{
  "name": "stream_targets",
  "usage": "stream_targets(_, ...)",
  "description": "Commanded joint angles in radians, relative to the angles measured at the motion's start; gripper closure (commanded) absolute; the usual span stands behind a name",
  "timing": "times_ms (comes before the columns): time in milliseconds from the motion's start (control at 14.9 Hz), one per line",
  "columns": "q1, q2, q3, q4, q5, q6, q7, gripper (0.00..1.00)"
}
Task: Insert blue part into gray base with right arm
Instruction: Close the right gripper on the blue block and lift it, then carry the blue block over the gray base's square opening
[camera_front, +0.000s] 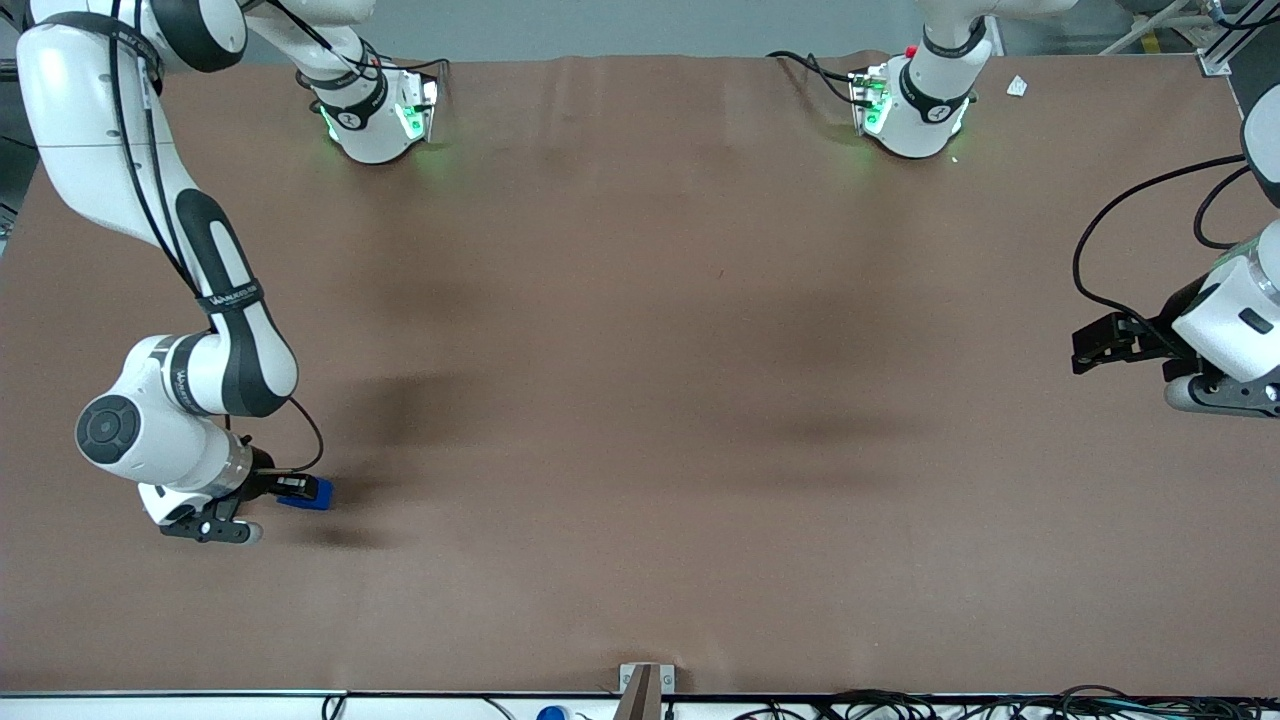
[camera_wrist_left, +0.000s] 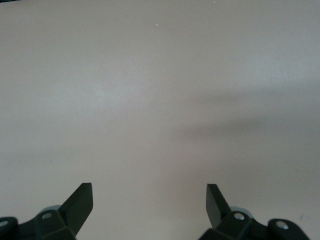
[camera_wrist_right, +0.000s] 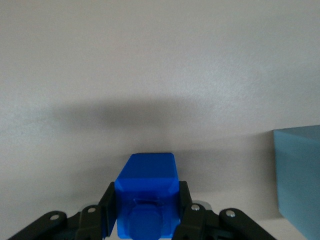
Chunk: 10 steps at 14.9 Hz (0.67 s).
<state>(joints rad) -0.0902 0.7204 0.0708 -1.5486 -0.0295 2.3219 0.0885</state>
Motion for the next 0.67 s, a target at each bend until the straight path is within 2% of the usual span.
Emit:
stream_targets(0, -0.017, -0.025, 0.009, 0.044, -0.042, -0.099, -0.001, 0.97)
stream_targets(134, -0.031, -0.053, 0.009, 0.114, -0.053, -0.246, -0.038, 0.98)
stream_targets(335, -0.103, -0.068, 0.009, 0.206, -0.053, -0.378, -0.195, 0.99)
stream_targets(604, -0.18, -0.068, 0.009, 0.223, -0.055, -0.403, -0.349, 0.99)
